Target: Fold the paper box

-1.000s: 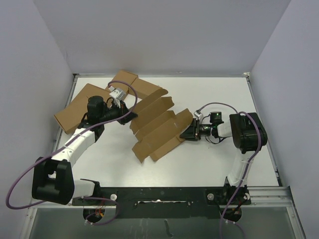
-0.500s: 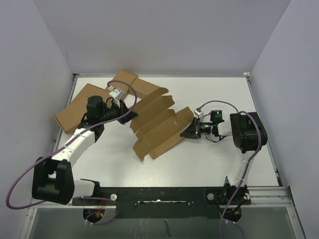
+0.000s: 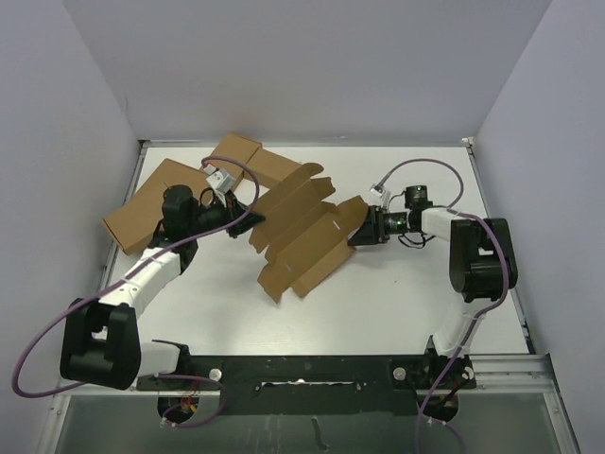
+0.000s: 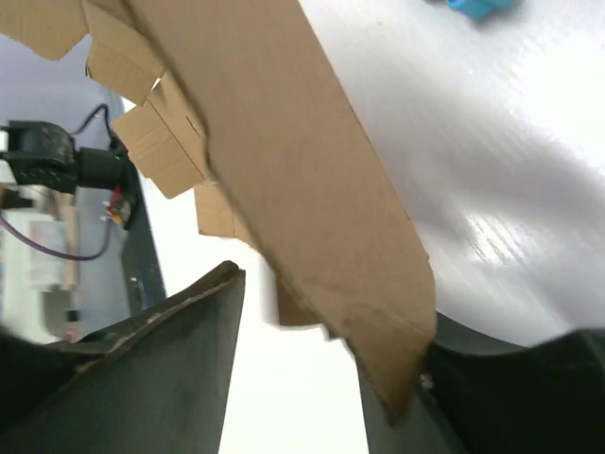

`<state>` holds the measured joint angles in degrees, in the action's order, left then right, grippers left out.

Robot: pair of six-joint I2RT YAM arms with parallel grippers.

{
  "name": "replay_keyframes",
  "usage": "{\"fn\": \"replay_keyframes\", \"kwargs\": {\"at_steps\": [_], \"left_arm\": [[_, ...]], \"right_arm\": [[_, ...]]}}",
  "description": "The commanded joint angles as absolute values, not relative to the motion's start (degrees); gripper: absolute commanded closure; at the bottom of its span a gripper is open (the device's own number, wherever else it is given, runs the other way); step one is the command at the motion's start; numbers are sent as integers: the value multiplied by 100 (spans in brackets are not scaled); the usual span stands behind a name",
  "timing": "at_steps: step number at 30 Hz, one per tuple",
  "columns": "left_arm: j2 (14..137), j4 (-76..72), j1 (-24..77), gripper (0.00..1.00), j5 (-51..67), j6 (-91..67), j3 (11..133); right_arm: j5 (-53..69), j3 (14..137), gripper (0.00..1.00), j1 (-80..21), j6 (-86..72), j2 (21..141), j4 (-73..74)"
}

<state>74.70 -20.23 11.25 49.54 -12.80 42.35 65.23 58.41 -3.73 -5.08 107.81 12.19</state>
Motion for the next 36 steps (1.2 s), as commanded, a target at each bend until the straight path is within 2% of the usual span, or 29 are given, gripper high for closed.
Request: {"fn": "replay_keyframes", "kwargs": {"at_steps": [1,5,9,20,24,28,36], "left_arm": [[7085,-2362,1141,100,5128,-1032,4281],[6917,-2347,1192,100,5149,-895,4247],[6873,-2355,1283,100,5221,-834,4248],[6526,-2142,1650,100,5268,-243,4173],[6500,-1900,1717,100,5164,-84,4219],[6542,-2033,1688,100,5039,-435,4227],[6838,-2279,1498,100,4764,-1783,4416]], "right_arm": [[6317,6263,48,-146,1584,10020,2858],[6334,6385,39,227,2498,9554,3453],[6409,6337,37,550,2938,9075,3523],[7401,5441,28,697,3558,7738,2379],[7370,5411,26,705,3553,7659,2274],[7470,5417,23,721,3030,7638,2056],[7545,4657,29,661,73,7562,-373]]}}
